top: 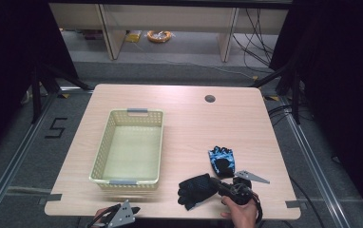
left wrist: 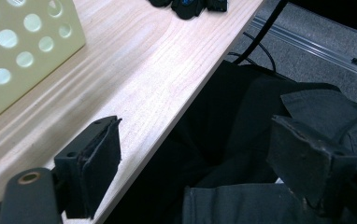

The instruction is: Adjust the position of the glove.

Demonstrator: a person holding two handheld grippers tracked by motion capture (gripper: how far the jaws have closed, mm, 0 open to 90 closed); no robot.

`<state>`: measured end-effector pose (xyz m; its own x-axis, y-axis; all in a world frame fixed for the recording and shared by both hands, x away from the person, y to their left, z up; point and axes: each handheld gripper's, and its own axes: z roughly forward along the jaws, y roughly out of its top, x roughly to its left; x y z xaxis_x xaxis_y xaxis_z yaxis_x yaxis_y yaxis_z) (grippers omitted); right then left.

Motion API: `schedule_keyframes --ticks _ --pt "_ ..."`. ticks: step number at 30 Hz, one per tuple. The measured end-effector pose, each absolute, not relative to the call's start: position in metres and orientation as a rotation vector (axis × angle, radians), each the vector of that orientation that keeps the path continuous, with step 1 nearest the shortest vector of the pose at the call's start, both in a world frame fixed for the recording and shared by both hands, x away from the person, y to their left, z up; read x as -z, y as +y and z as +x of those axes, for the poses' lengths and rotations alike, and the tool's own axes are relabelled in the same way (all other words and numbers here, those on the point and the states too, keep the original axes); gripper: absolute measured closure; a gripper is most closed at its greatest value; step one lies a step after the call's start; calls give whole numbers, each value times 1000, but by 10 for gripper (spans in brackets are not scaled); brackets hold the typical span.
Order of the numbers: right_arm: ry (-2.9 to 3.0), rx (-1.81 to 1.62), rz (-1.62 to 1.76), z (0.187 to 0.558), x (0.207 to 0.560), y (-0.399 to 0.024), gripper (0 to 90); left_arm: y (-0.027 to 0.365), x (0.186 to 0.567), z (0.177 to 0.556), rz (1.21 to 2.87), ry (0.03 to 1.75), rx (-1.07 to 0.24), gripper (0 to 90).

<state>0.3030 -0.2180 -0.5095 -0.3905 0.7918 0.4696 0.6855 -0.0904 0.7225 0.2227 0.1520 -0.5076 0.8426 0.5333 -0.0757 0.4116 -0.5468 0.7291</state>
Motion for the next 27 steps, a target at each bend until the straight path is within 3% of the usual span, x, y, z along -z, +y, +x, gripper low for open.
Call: schedule_keyframes --ticks 15,27 --pt "2053 -1403 1747 293 521 -227 793 148 509 223 2216 684 -186 173" --pt "2095 -1245 1544 296 494 -229 709 149 508 222 2196 699 -181 173"
